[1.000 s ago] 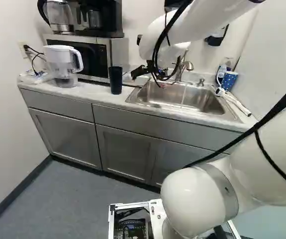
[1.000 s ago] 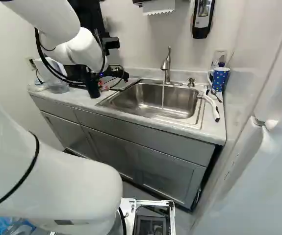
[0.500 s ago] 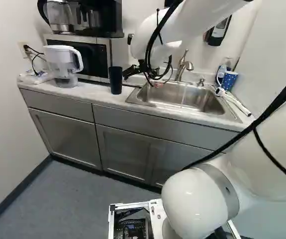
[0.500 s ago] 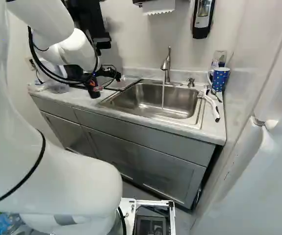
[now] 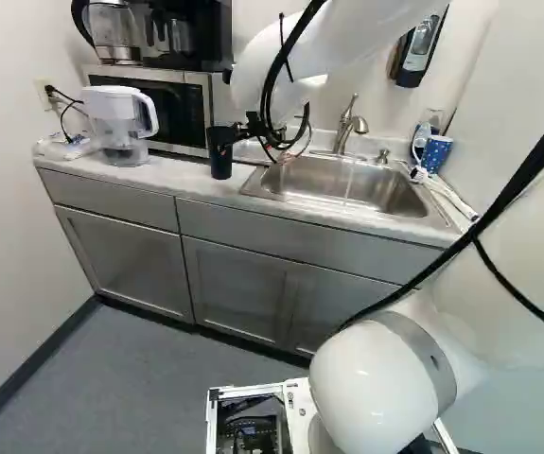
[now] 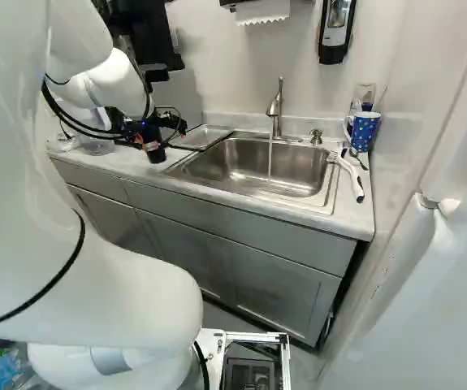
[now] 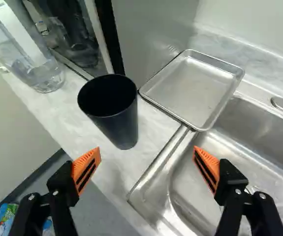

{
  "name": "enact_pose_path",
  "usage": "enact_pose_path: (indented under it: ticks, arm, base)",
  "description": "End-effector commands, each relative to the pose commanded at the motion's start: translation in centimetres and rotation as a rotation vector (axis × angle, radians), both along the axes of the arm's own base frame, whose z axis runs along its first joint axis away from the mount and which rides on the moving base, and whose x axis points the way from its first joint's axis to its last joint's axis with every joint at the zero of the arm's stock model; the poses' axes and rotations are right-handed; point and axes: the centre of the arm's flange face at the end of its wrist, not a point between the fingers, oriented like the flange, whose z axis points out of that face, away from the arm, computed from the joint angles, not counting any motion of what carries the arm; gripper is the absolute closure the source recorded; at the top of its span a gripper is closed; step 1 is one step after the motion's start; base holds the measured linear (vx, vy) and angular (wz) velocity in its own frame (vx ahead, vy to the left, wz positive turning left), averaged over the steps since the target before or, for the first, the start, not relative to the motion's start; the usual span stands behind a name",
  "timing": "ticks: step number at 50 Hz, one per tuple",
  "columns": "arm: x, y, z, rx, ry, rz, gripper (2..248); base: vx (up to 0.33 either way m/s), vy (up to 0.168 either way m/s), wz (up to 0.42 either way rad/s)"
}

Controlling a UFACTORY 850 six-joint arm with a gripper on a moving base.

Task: Rinse the cup and place it in the tray

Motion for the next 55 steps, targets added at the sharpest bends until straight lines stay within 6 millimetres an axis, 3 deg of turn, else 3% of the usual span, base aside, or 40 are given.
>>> enact_pose_path:
  ticks: [17, 55]
  arm:
    - [0.3, 2.5, 0.1, -0.001, 0.003, 0.051, 3]
    - [0.6, 2.9, -0.7, -0.002, 0.006, 0.057, 3]
  base:
    - [0.000, 0.000, 0.000]
    - [0.000, 0.000, 0.000]
